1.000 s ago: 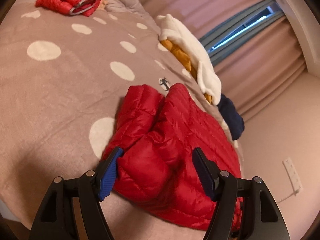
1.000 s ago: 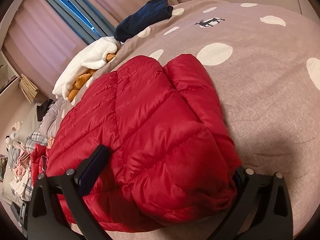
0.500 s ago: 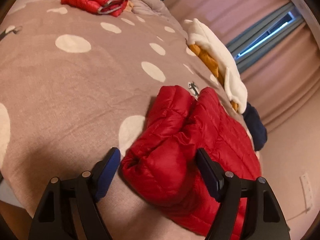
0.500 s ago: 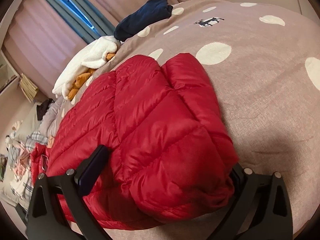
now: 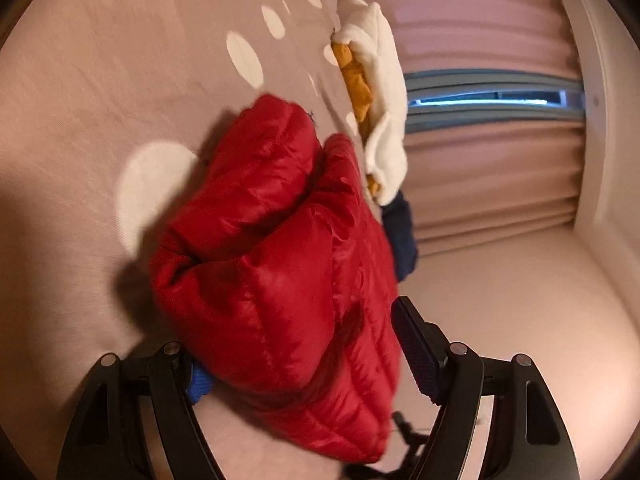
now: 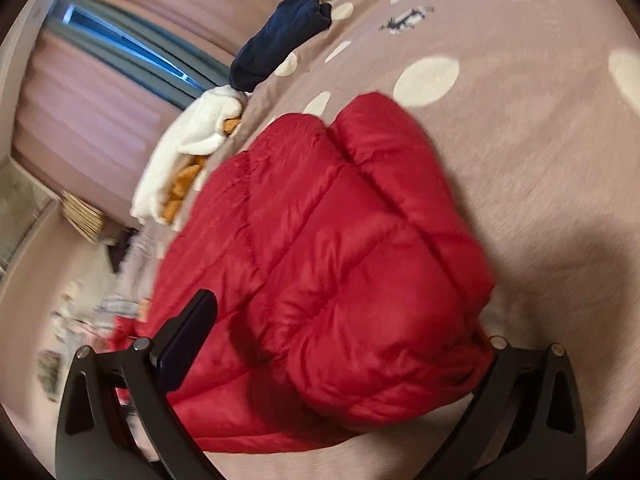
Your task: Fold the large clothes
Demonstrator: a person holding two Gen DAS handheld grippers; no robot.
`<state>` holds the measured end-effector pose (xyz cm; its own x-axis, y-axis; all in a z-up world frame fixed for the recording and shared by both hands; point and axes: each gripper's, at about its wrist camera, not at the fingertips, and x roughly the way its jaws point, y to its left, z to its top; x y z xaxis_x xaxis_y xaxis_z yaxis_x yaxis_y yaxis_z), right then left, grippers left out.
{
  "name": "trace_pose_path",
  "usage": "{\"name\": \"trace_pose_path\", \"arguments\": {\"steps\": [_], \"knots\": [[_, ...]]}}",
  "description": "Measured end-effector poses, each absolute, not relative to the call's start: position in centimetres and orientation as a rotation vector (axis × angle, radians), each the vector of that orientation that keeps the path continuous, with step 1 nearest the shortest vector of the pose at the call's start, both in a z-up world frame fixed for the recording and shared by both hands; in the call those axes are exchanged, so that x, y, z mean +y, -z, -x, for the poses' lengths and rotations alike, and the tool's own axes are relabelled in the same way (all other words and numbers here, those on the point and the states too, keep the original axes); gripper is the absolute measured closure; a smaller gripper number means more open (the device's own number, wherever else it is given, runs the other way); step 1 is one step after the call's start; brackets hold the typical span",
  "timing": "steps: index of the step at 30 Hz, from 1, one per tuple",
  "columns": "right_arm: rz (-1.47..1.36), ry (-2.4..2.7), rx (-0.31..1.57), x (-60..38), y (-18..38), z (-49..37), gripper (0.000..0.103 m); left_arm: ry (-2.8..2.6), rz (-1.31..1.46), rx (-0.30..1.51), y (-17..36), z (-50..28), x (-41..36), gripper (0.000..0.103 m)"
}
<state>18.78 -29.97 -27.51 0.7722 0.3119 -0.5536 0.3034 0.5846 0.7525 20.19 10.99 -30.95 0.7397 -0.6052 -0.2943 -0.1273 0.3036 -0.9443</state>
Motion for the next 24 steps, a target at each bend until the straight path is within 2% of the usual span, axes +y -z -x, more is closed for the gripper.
{"name": "trace_pose_path", "arguments": {"steps": [7,9,10,11,12,14,17,24], "knots": [[-0.972,-0.086,0.764,-26.2,27.3,-20.4,0.0,0.339,1.179,0.749,30.5,-22.5,8.1,0.027],[-0.976,-0.062,0.751,-25.9,27.3,-21.0,0.001,0.288,1.146,0.77,30.7,-23.0,7.9,0.036],[-0.973,-0.049,0.744,-25.9,27.3,-21.5,0.008,0.262,1.127,0.771,30.6,-23.3,7.7,0.041],[-0.972,-0.046,0.74,-26.0,27.3,-21.8,0.023,0.237,1.107,0.764,30.5,-23.5,7.5,0.043],[-0.982,-0.045,0.738,-26.2,27.6,-22.3,0.03,0.204,1.071,0.758,30.2,-23.8,7.1,0.045],[-1.03,-0.054,0.747,-26.8,28.6,-23.3,0.05,0.16,1.0,0.754,29.9,-24.1,6.4,0.046],[-1.005,-0.047,0.752,-26.9,28.8,-24.6,0.062,0.08,0.816,0.744,28.4,-24.7,4.5,0.05],[-0.637,-0.002,0.81,-23.2,25.9,-27.2,0.069,-0.047,0.51,0.69,24.8,-25.6,1.3,0.066]]}}
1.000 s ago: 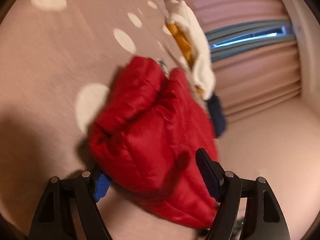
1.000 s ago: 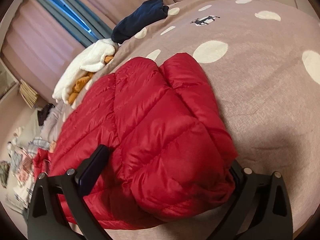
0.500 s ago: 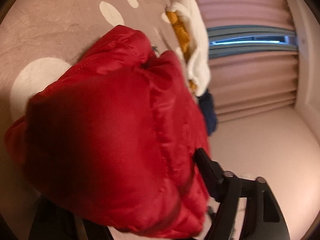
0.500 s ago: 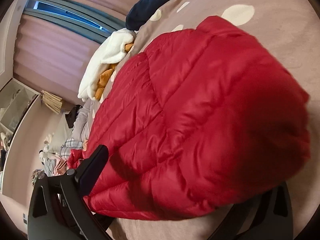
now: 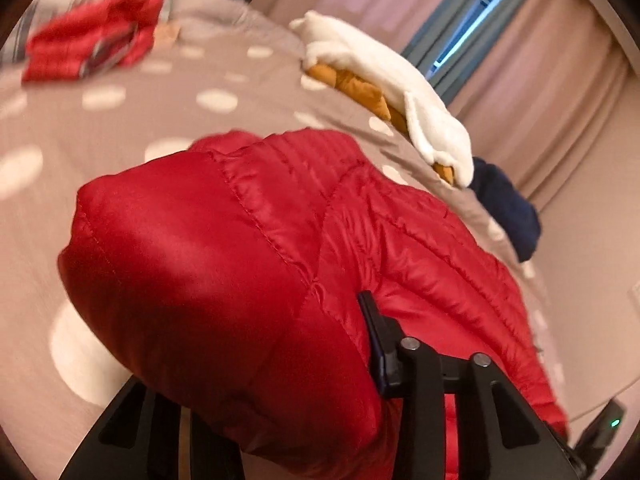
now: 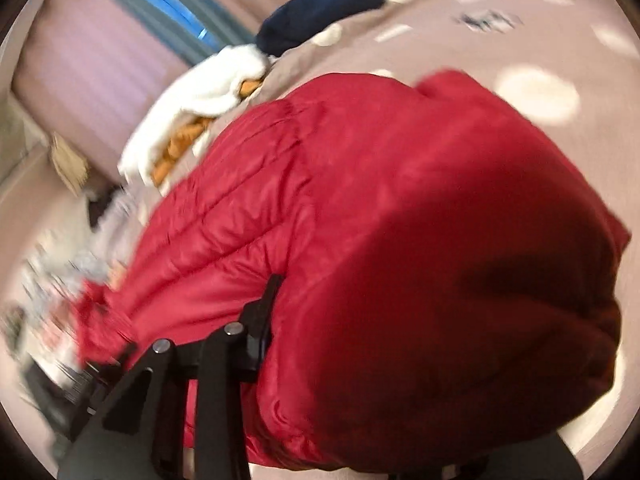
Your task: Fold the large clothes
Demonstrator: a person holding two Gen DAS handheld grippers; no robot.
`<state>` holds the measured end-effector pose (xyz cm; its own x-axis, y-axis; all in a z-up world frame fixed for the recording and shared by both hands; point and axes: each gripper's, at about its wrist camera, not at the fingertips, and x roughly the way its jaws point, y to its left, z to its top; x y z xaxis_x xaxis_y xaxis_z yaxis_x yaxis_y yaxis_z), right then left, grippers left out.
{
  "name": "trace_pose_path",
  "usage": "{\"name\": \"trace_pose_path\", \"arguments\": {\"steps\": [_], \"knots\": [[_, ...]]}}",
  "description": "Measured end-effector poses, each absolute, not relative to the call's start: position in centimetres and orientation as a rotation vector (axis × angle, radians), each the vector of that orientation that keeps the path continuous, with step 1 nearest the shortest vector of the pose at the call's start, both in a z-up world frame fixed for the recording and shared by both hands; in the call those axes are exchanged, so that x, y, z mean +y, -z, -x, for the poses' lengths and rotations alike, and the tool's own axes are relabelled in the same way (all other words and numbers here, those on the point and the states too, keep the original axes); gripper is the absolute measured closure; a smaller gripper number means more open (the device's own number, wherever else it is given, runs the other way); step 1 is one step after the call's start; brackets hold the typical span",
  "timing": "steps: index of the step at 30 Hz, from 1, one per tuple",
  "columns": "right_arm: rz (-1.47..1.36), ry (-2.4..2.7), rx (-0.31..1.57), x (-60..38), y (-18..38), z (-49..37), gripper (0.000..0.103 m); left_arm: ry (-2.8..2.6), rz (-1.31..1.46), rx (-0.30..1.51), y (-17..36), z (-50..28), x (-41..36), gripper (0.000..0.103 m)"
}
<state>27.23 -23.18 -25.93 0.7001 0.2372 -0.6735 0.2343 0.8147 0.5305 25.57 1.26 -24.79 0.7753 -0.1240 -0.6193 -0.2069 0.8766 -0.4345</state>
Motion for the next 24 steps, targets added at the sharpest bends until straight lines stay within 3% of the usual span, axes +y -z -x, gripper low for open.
{"name": "trace_pose_path", "arguments": {"steps": [4,10,17,24], "knots": [[-0.576,-0.114,0.868,-21.8,26.6,-29.2,0.069,-0.098,0.315,0.559,22.3,-25.6,0.7,0.068],[-0.627,-0.227,0.878,-20.0,27.7,-29.5,0.069,-0.225,0.368,0.477,22.0,-24.9,3.0,0.07],[-0.651,-0.237,0.892,-19.8,28.2,-29.2,0.069,-0.126,0.146,0.308,19.8,-22.6,-1.7,0.07],[-0.657,-0.241,0.885,-20.0,28.6,-28.5,0.067,0.206,0.291,0.348,19.2,-22.4,-4.4,0.07]]}}
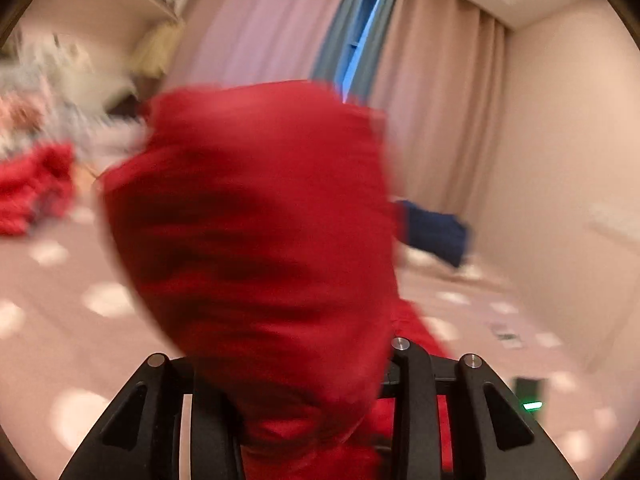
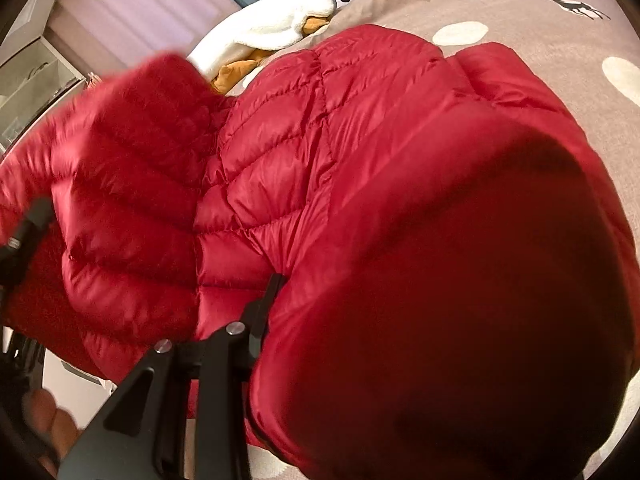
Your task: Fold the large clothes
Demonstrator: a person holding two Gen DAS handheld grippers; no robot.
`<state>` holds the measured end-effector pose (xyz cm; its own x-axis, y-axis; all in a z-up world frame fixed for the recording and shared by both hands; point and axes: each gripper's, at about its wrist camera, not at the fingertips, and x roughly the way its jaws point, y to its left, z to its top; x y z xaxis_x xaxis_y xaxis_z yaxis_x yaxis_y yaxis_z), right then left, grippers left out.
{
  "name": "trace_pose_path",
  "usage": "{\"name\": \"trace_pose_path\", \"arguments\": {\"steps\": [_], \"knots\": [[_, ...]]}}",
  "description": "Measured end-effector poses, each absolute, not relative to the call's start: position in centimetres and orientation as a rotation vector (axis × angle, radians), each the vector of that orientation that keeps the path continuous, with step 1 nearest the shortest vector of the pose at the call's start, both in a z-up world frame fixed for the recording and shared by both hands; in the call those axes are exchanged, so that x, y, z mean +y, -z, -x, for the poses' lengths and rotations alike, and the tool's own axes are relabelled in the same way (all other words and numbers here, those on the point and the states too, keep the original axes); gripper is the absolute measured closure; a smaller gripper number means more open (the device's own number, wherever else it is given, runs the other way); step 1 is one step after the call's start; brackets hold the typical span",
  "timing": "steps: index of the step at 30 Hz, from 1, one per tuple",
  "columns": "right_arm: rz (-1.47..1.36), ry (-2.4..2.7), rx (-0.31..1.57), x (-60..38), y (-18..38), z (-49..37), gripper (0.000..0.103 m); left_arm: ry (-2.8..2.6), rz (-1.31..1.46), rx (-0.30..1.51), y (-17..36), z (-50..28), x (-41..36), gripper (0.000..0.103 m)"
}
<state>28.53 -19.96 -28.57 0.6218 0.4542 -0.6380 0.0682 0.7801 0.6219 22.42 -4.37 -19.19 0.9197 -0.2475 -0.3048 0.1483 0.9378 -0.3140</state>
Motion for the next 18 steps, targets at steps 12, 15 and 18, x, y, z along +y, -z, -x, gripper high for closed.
{"name": "trace_pose_path", "arguments": {"steps": [12,15,18], "knots": [[-0.783,-0.235,0.894,-21.6,28.9,-28.4,0.065,0.24,0.105,0.387,21.8,-22.0,-7.5,0.066],[-0.757,-0.186,0.889,-22.4,28.2,-27.8,0.056,0.255,0.118,0.402,21.9,-22.2,-7.5,0.066],[-0.701,-0.057,0.84,-23.9,26.9,-26.3,0.035,0.255,0.12,0.404,21.8,-22.3,-7.5,0.066]]}}
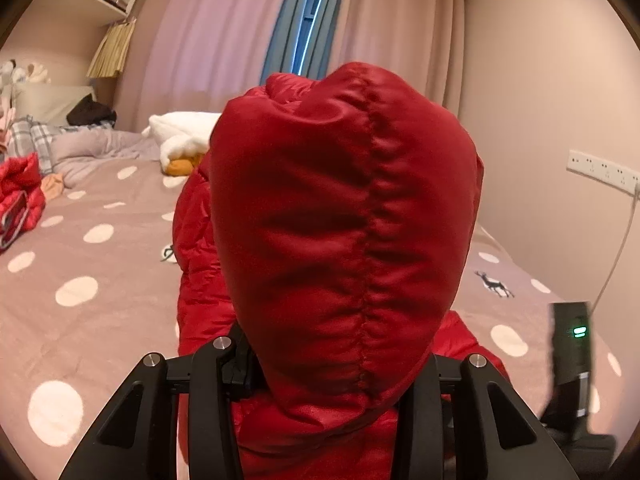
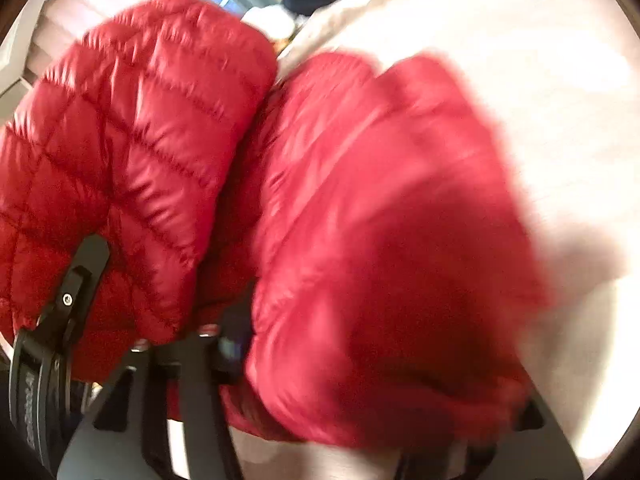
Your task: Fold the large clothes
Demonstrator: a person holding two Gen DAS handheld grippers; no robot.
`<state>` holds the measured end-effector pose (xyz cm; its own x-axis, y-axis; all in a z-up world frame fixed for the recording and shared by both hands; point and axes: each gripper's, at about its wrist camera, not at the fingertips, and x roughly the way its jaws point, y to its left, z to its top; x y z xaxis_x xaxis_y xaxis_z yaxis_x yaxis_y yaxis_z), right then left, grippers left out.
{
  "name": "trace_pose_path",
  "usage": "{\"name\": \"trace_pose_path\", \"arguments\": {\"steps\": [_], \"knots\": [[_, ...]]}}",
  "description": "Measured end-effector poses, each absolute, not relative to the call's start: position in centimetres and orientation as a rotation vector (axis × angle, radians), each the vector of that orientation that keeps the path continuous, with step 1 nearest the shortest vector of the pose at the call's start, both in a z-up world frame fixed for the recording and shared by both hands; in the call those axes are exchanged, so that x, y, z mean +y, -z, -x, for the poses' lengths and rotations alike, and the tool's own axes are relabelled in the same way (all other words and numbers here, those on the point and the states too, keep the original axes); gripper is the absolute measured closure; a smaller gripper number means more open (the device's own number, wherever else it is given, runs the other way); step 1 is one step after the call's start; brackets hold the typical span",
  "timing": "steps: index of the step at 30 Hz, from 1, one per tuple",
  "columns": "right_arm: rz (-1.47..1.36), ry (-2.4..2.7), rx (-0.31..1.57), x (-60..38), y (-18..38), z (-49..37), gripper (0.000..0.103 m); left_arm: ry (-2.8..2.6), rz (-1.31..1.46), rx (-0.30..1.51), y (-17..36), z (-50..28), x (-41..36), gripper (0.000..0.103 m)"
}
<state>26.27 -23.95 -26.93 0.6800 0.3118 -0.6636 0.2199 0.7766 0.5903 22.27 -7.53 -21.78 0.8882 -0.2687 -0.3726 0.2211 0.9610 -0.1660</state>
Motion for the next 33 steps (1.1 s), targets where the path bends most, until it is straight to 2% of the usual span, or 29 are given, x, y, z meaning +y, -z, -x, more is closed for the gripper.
{"name": "trace_pose_path", "arguments": {"steps": [1,5,16,26,28,33], "knots": [[-0.692,-0.01,0.819,-24.7,26.5,-25.7,0.03,0.256,0.118,0.404,21.7,-22.2,-7.5,0.066],[-0.678,0.148,0.74,-27.6,25.1,-24.3,0.023,0.274,0.159,0.445,21.5,-23.1,-7.5,0.061],[-0.582,0.293,0.633,-29.2,23.4,-23.1,0.023,0.276,0.238,0.559,21.1,-24.3,-7.6,0.055],[-0.575,0.391,0.548,-30.4,22.4,-21.1,0.023,0.288,0.104,0.699,23.0,-26.3,-10.2,0.046],[-0.578,0.406,0.543,-30.6,22.2,-21.0,0.023,0.316,0.075,0.709,23.6,-26.4,-11.0,0.04],[-0.584,0.399,0.546,-30.8,22.3,-21.0,0.023,0.34,-0.037,0.717,24.5,-26.4,-12.9,0.038]]}}
